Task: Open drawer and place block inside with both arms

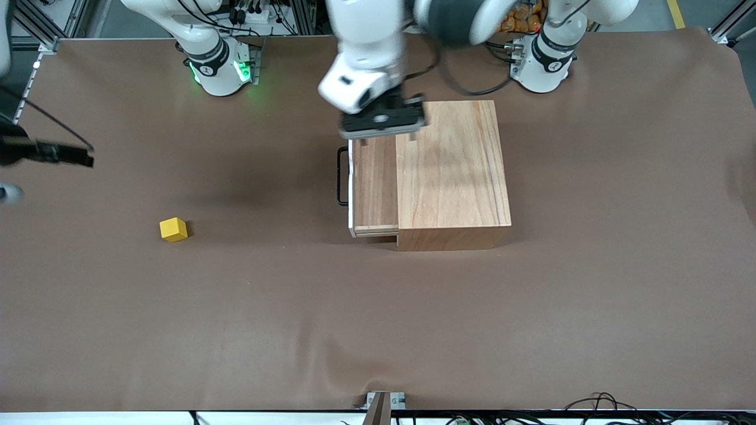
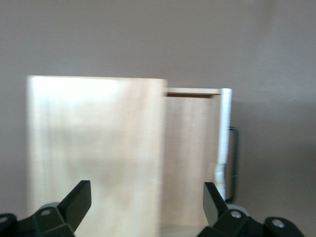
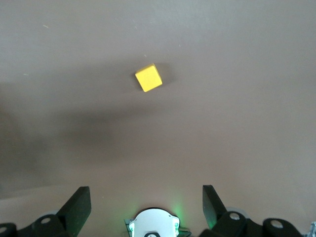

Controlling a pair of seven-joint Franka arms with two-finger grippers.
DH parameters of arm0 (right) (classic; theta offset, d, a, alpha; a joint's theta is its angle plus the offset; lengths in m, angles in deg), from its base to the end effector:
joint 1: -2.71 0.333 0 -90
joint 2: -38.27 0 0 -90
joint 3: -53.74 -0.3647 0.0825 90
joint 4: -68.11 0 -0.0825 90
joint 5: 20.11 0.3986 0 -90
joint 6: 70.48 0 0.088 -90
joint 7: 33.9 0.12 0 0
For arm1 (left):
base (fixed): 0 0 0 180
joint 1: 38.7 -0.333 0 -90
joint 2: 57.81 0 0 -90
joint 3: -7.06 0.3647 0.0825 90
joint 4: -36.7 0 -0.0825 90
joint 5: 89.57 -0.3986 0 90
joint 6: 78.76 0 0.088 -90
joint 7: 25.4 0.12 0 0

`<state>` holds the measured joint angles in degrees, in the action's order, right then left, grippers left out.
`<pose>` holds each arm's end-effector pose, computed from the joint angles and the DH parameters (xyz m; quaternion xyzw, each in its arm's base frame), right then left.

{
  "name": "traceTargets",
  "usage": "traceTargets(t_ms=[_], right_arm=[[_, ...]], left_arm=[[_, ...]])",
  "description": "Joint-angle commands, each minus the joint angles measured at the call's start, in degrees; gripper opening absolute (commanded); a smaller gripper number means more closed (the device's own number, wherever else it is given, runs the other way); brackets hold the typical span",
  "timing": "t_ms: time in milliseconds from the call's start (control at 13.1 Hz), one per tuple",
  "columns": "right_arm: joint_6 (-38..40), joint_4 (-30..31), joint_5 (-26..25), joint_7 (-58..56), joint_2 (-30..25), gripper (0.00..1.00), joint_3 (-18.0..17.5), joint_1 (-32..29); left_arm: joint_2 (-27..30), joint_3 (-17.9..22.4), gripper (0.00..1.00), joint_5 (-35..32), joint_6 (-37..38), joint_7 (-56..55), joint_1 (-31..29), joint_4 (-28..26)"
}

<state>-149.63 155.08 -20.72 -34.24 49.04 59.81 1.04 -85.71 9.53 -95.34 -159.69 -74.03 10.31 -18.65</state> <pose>0.5953 -0.0766 0.5627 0.9847 -0.0645 -0.1617 0.0038 0.4930 -0.5146 0.6232 -0.9977 -0.0228 -0.0309 0.0551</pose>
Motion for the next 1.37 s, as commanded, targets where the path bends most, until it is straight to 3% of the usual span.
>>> traceTargets(t_ms=[0, 229, 457, 686, 915, 1067, 1296], right_arm=[[-2.74, 0.73, 0.17, -0.10, 5.13, 1.00, -0.63, -0.52], [-14.13, 9.75, 0.17, -5.01, 6.55, 1.00, -0.71, -0.34], [-26.54, 19.34, 0.26, -7.56, 7.16, 1.00, -0.80, 0.26], [-41.56, 27.35, 0.26, -14.23, 9.44, 1.00, -0.89, 0.27], [-50.02, 31.57, 0.35, -14.60, 11.38, 1.00, -0.89, -0.08], [-51.71, 32.20, 0.35, -14.60, 11.90, 1.00, -0.89, 0.18], [-54.87, 32.38, 0.61, -14.60, 13.49, 1.00, -0.98, 0.18]], left_arm=[[5.91, -0.71, 1.00, -0.82, 5.95, 8.08, -6.62, -2.39], [10.92, -1.32, 1.00, 1.37, 10.95, 11.77, -17.25, -2.39], [12.16, -0.97, 1.00, 0.67, 14.48, 25.48, -25.07, -2.92], [14.36, -1.41, 1.00, 1.54, 14.05, 32.87, -34.66, -4.76], [15.15, -1.50, 1.00, 3.04, 13.00, 38.77, -40.55, -7.47], [17.42, -1.42, 1.00, 4.54, 10.37, 38.87, -41.01, -12.55], [28.38, -1.41, 1.00, 4.72, -3.04, 38.78, -40.84, -31.67]])
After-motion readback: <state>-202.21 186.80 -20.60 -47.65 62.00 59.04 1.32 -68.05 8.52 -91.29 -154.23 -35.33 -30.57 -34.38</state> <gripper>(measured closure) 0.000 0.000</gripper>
